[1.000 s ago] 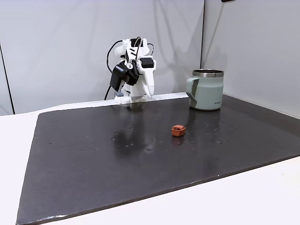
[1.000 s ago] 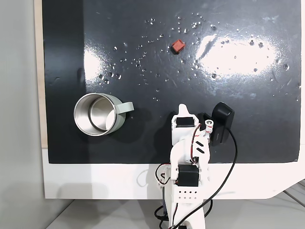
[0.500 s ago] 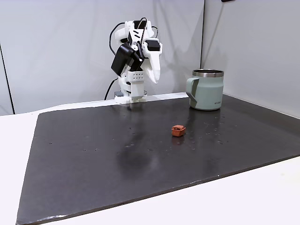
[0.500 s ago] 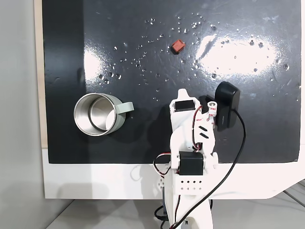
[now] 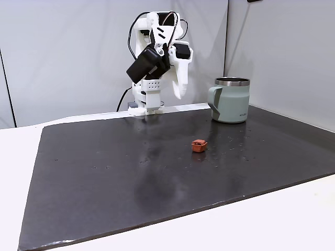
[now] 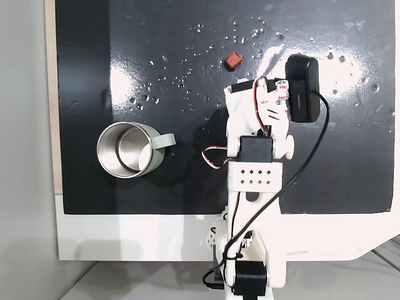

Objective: Grasp a cube and put it in the cup.

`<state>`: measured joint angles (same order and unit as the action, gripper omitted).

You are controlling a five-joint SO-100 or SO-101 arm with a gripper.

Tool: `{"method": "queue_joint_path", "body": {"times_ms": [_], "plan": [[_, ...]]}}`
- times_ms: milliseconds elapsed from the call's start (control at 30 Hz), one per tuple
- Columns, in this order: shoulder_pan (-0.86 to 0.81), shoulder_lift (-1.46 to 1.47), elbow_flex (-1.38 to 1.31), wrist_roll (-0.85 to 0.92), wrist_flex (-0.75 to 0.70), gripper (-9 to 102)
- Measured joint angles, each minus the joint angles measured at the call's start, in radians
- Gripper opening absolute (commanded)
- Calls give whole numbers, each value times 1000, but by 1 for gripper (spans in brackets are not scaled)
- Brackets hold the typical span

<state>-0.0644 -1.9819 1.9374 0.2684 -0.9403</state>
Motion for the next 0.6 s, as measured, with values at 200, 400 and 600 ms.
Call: {"method": "queue_joint_path", "body": {"times_ms": [200,400,600], "plan": [[0,173,-130,49,-12,1],[2,339,-282,118,-64,0],[2,495,-463,156,-130,0]]}}
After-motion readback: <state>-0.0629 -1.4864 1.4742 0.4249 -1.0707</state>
